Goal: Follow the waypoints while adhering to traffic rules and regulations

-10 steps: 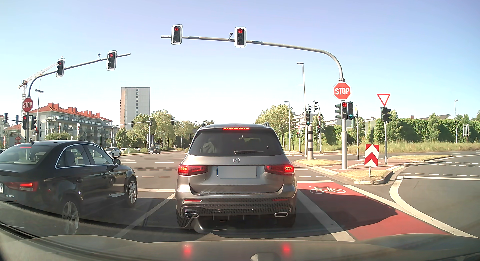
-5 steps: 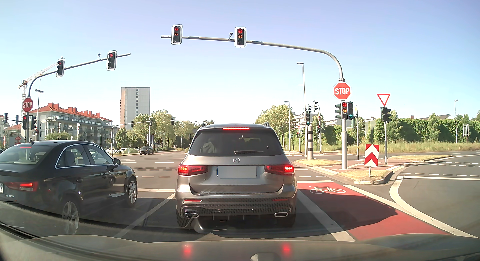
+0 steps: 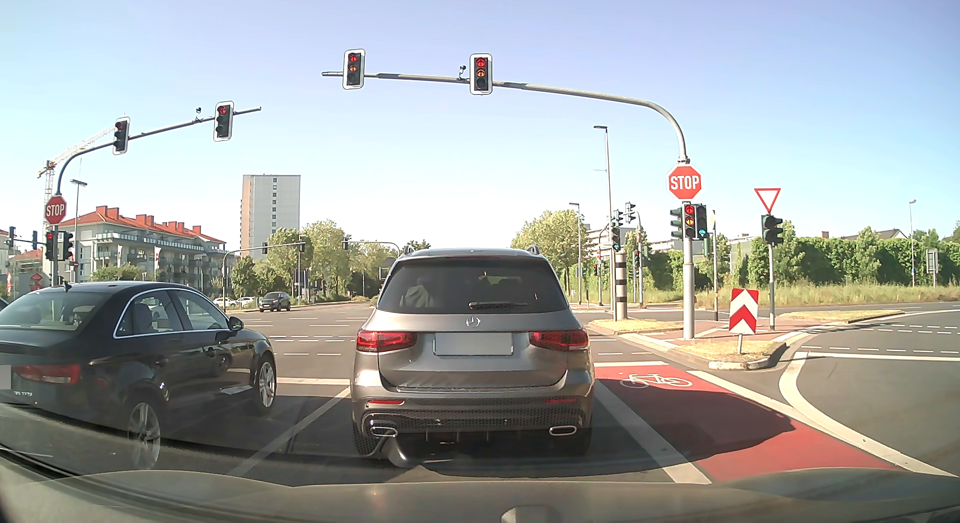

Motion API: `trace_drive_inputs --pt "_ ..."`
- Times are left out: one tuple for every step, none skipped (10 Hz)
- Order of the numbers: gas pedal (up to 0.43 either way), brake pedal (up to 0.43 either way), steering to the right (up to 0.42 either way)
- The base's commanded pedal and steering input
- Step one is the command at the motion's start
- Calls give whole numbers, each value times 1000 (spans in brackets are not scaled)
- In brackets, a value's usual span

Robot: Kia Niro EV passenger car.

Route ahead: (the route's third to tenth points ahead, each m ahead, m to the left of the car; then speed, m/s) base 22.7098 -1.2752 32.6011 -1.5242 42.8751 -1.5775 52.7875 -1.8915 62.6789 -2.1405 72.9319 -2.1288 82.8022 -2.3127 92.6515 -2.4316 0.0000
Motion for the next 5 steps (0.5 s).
trace_drive_inputs --pt "0 415 0" --pt "0 415 0" --pt "0 421 0" --pt "0 415 0" --pt "0 421 0"
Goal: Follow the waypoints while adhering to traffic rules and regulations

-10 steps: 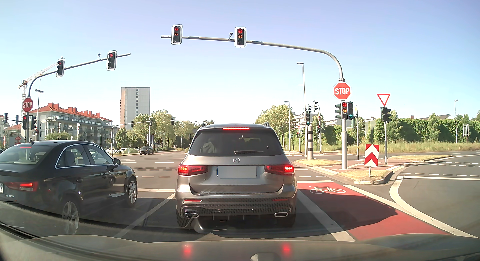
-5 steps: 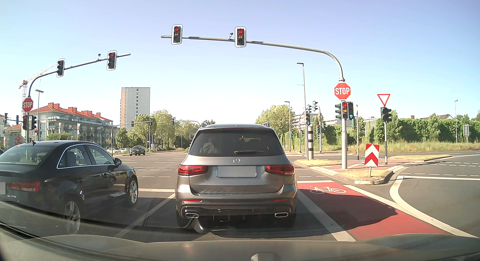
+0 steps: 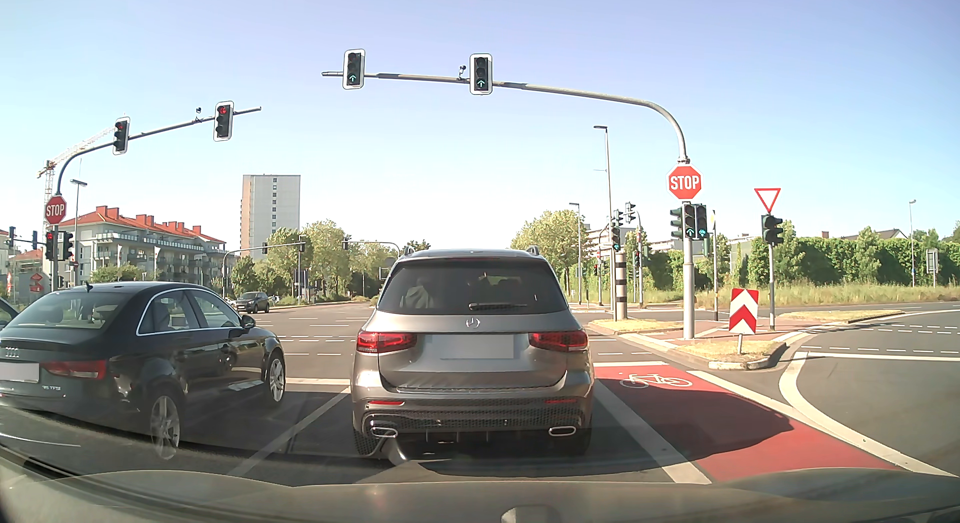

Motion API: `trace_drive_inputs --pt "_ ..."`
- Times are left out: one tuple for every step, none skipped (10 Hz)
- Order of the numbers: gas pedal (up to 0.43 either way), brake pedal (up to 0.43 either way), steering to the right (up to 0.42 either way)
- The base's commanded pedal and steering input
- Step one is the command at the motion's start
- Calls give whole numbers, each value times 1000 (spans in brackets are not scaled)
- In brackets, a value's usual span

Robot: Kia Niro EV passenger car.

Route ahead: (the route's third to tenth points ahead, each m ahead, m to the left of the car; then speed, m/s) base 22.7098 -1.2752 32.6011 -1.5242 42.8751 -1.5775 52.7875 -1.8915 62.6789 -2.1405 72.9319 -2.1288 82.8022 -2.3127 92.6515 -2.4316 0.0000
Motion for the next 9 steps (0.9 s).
trace_drive_inputs --pt "0 421 0" --pt "0 421 0" --pt "0 372 0" --pt "0 268 0" --pt "0 30 0" --pt "0 0 0" --pt "0 0 0" --pt "0 0 0" --pt "0 0 2"
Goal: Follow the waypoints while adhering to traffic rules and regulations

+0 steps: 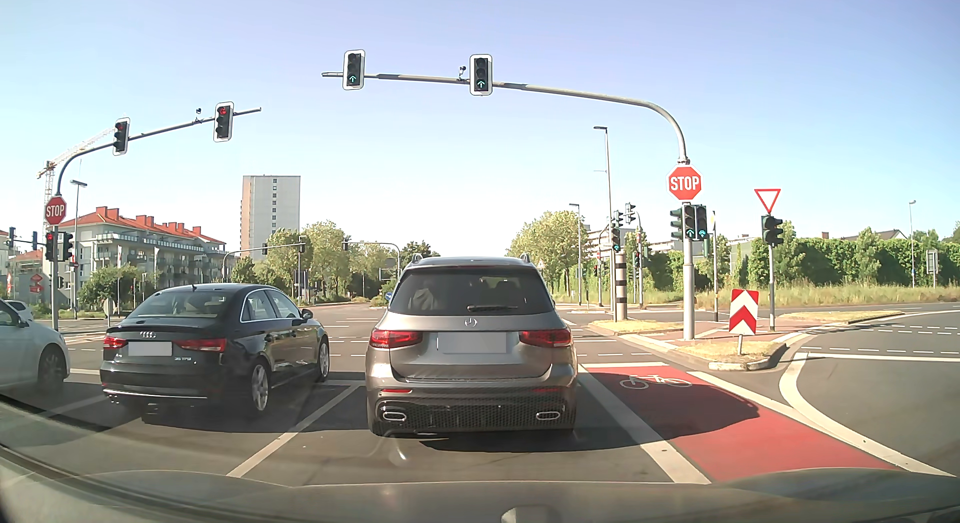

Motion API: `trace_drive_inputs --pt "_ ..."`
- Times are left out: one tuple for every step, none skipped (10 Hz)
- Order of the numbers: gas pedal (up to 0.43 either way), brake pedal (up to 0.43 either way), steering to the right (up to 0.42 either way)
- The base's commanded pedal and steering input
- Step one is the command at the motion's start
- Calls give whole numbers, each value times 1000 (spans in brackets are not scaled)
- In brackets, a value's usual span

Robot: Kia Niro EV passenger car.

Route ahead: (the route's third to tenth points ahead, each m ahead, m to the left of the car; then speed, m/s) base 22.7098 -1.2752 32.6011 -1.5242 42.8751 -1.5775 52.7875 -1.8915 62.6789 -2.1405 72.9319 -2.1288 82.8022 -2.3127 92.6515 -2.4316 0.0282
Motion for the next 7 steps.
trace_drive_inputs --pt "157 0 5" --pt "209 0 7" --pt "260 0 9" --pt "287 0 9" --pt "311 0 9" --pt "339 0 10" --pt "358 0 10"
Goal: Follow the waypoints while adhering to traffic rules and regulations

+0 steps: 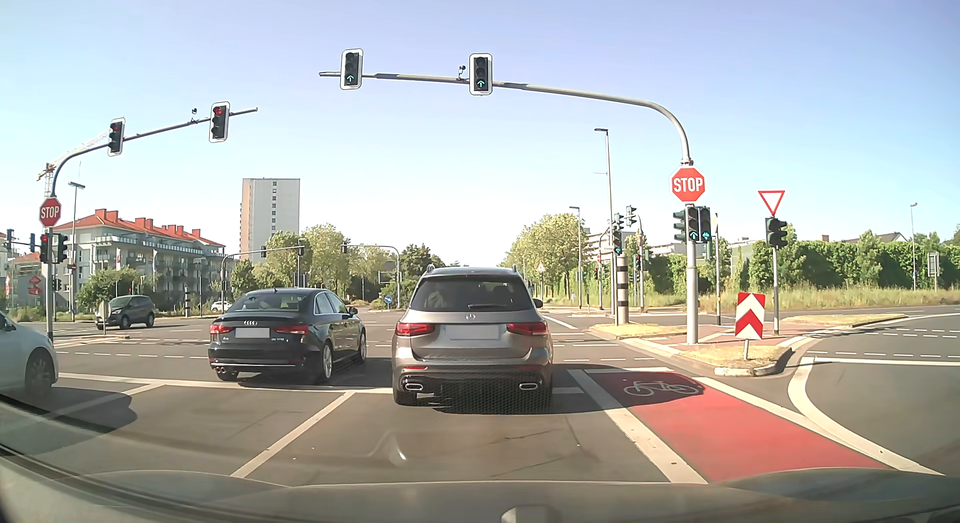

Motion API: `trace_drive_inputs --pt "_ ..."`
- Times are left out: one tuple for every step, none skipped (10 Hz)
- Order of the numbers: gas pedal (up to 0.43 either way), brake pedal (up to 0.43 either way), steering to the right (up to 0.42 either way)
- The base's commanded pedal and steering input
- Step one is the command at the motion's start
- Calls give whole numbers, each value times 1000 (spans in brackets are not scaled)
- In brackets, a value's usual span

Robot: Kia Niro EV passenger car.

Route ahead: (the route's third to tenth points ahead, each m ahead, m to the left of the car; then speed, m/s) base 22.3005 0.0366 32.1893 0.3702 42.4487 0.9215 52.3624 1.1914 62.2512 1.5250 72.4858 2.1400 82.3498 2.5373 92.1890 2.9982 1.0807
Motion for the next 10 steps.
trace_drive_inputs --pt "370 0 10" --pt "378 0 10" --pt "390 0 10" --pt "390 0 10" --pt "390 0 10" --pt "398 0 10" --pt "398 0 10" --pt "398 0 10" --pt "398 0 10" --pt "398 0 10"
